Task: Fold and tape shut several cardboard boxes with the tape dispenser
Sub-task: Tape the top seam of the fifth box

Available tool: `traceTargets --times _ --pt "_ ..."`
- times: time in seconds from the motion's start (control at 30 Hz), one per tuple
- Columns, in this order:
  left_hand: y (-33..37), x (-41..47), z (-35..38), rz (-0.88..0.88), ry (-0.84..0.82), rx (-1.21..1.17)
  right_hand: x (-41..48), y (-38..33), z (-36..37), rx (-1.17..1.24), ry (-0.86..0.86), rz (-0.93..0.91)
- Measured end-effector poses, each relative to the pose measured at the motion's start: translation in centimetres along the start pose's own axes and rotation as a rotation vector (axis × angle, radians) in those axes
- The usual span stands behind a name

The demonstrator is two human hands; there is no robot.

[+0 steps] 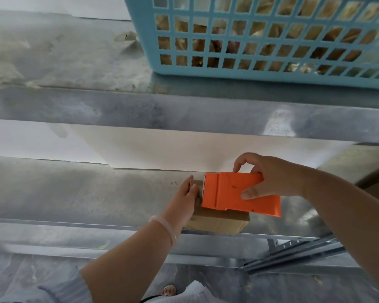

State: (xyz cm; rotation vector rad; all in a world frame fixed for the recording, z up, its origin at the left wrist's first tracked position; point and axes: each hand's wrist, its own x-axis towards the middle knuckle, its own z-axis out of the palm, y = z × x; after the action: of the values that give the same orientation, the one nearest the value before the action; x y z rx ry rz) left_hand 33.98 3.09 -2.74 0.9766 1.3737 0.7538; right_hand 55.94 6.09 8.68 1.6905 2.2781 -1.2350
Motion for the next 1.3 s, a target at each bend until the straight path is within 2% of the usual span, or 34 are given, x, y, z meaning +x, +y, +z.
traceTargets --times 0.13,0.3,0.4,0.6,0.83,0.93,1.0,1.07,1.17,1.3 --pt "-0.5 0.1 0.5 0.017 0.017 0.048 -0.4 0.2 0.0 0.048 0.034 -0.039" --pt "-0.2 0.0 0.6 0.058 0.026 0.076 -0.3 0.1 -0.1 0.066 0.003 -0.108" --pt "-0.6 0.3 0.5 0.100 0.052 0.171 -0.2 0.2 -0.4 0.068 -0.019 -0.116" --pt "-1.0 1.2 -0.2 0.095 0.067 0.240 -1.0 1.8 -1.3 0.075 -0.028 -0.074" --pt "-1.3 1.5 -0.2 0.124 0.072 0.325 -3.7 5.0 -1.7 0.192 -0.006 0.014" --pt "-1.4 1.1 -0.4 0.258 0.106 0.473 -3.9 5.8 -1.2 0.246 0.012 0.023" --pt "-1.3 0.9 -0.6 0.493 0.166 0.685 -4.0 6.0 -1.0 0.267 0.016 0.026" --pt "-1.3 1.1 -1.0 0.682 0.114 0.852 -4.2 6.1 -0.8 0.305 0.018 0.023" --pt "-1.1 1.4 -1.7 0.665 -0.089 0.922 -4.4 6.2 -0.6 0.326 0.025 0.016" --pt "-0.7 1.8 -2.1 0.710 -0.155 0.980 -4.6 6.0 -0.5 0.326 0.030 0.019"
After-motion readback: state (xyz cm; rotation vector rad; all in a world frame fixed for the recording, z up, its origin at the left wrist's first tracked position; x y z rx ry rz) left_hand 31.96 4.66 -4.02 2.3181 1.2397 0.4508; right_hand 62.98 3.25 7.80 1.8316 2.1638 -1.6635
